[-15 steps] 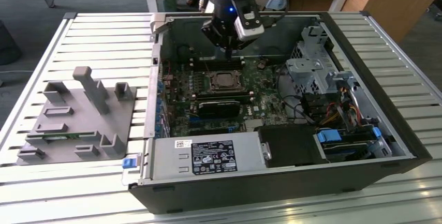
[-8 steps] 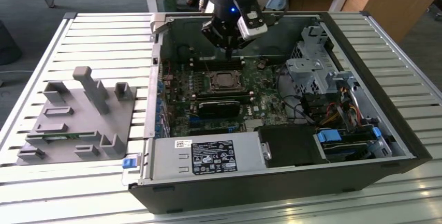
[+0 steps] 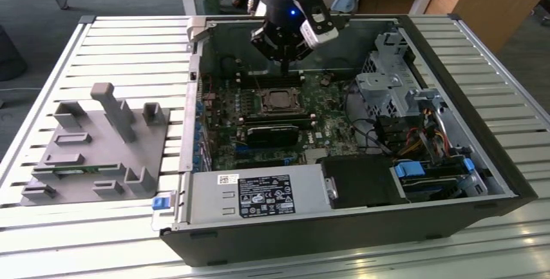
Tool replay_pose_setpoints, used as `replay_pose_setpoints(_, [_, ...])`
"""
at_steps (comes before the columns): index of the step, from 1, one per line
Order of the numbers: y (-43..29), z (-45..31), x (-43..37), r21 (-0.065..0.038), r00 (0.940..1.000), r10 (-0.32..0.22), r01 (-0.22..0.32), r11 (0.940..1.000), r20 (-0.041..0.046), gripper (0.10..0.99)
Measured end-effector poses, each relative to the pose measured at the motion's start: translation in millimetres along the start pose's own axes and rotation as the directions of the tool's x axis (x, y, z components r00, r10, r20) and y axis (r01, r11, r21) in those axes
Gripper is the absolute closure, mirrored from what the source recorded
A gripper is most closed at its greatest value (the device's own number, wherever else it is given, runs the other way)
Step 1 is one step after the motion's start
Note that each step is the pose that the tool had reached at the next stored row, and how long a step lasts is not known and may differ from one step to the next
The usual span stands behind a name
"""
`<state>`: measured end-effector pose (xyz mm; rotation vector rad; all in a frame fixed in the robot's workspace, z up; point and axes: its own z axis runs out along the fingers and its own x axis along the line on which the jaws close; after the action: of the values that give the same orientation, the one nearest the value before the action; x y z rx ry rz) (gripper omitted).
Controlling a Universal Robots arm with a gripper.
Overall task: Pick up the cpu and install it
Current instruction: 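Install the first cpu locking lever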
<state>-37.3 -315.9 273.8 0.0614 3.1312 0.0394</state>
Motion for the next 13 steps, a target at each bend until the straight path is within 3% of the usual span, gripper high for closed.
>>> replay_pose_setpoints(13, [-0.8, 1.2, 12.2, 0.000, 0.9999, -0.010, 0.010, 0.9999, -0.0003, 0.980])
